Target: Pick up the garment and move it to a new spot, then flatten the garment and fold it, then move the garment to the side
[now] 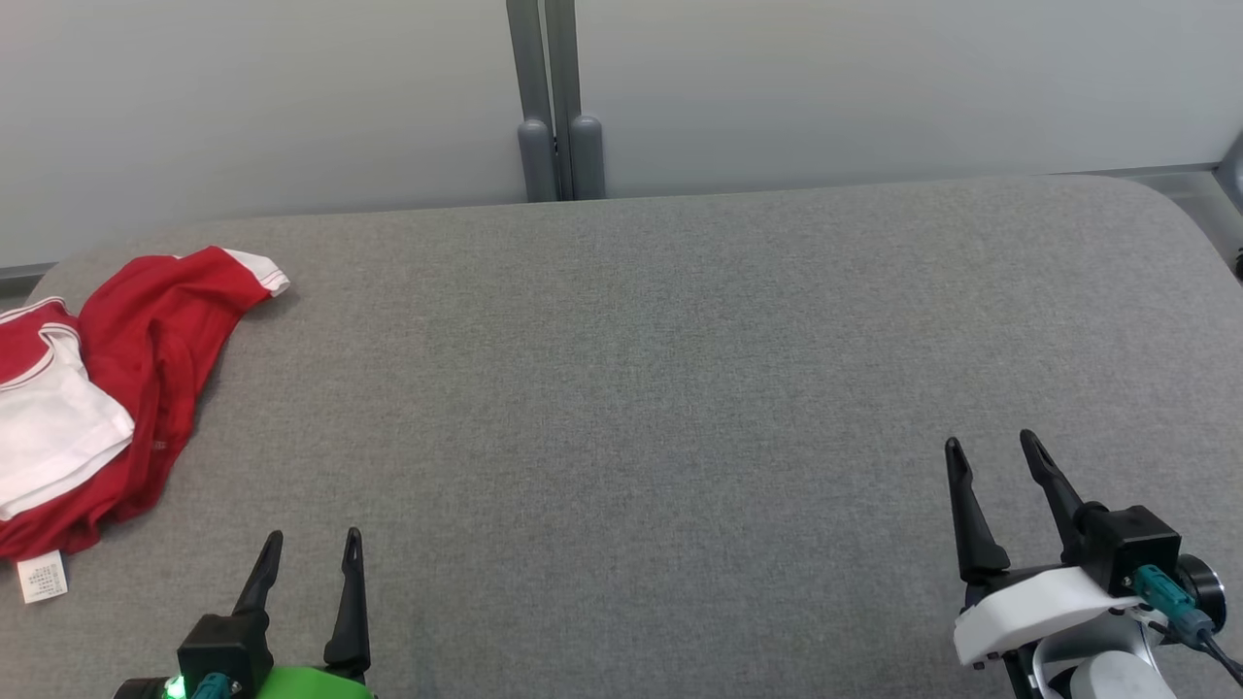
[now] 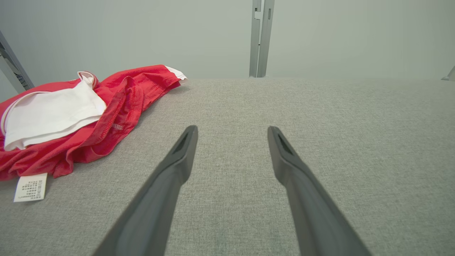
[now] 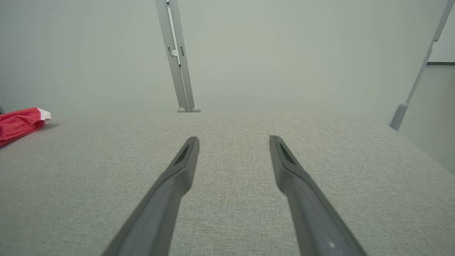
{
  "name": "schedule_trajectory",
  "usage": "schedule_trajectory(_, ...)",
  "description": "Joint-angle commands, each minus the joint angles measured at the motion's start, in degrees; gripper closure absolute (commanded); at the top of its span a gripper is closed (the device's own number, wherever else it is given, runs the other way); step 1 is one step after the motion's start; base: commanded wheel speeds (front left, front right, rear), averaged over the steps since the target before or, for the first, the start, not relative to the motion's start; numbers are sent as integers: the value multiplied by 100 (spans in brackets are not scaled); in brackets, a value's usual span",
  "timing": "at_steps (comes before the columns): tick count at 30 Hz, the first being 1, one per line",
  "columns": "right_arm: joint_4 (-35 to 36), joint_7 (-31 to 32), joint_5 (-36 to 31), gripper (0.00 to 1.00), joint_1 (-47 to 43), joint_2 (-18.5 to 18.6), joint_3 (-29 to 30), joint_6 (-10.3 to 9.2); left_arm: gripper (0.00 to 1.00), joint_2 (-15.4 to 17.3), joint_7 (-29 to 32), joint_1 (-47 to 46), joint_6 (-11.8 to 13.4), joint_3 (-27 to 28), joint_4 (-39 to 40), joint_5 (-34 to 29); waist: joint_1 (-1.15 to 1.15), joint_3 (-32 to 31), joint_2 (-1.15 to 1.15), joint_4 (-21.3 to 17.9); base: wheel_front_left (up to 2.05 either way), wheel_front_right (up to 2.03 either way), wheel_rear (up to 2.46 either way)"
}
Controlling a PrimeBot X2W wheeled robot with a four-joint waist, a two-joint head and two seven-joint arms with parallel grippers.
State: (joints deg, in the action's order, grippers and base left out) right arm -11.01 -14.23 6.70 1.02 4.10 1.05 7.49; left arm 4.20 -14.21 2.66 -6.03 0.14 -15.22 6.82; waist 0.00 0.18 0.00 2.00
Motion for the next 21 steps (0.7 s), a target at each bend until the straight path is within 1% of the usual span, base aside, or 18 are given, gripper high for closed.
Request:
schedule_trajectory(1, -3, -56, -140, 0, -62, 9, -5, 0, 0, -7, -60, 45, -16, 42, -14, -98, 0, -1, 0, -6, 0, 0, 0)
schedule_trajectory(4, -14, -83, -221, 0, -70, 0, 4, 0, 0, -29, -77, 32, -40, 80, -65, -112, 0, 5, 0, -11, 0, 0, 0)
schedule_trajectory(12, -80, -100, -30, 0, -93, -52, 121, -1, 0, -75, -103, -36, -93, 165, -173, -27, 0, -5, 0, -19, 0, 0, 0)
schedule_trajectory(21, -106, -100, -46, 0, -110, -70, 105, -1, 0, -106, -103, -68, -129, 208, -225, 8, 0, -12, 0, -23, 0, 0, 0)
